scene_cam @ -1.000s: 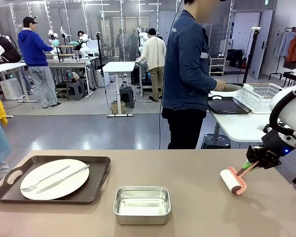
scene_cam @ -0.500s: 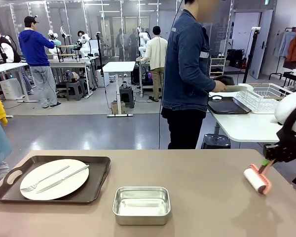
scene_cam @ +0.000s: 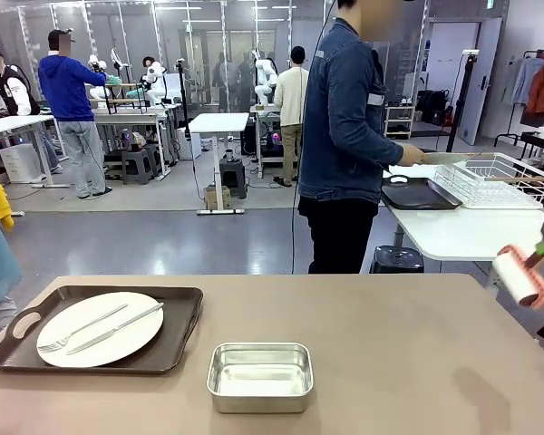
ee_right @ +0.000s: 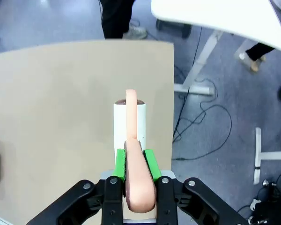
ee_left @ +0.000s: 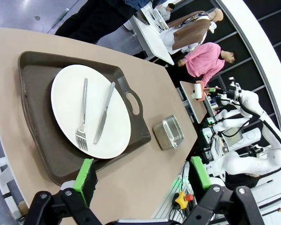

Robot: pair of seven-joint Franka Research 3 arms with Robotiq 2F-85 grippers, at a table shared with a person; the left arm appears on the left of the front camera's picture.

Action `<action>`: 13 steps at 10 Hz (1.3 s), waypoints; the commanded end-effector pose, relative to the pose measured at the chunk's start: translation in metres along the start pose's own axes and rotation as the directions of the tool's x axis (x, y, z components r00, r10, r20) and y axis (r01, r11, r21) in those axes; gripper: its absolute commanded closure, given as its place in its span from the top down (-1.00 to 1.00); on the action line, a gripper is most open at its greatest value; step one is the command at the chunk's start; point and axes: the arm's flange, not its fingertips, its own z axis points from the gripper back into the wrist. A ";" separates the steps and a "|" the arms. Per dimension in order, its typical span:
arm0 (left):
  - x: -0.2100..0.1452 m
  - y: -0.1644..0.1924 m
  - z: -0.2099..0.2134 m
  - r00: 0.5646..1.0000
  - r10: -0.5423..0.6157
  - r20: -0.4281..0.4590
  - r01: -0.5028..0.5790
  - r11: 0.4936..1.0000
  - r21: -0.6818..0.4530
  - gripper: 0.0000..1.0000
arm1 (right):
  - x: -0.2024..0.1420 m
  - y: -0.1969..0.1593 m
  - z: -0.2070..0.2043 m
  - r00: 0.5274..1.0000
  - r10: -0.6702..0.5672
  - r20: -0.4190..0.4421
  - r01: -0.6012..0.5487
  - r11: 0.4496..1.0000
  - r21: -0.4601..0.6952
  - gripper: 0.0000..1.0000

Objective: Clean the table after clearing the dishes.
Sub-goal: When the left (or right) Handle tray is removed, use the left hand (or right hand) to clean the left (or right) side of the table with the Lint Roller, then place the Lint Roller back on top of the Airtight Container.

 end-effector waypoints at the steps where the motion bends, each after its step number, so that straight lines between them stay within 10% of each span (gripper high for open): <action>1: -0.001 -0.002 0.003 1.000 -0.002 -0.002 0.002 1.000 0.003 1.00 | -0.008 0.003 0.011 1.000 0.015 0.013 -0.015 0.999 0.039 -0.58; 13: -0.001 -0.002 0.003 1.000 -0.002 -0.002 0.002 1.000 0.003 1.00 | 0.000 0.001 0.018 1.000 0.002 0.025 -0.003 1.000 0.017 -0.58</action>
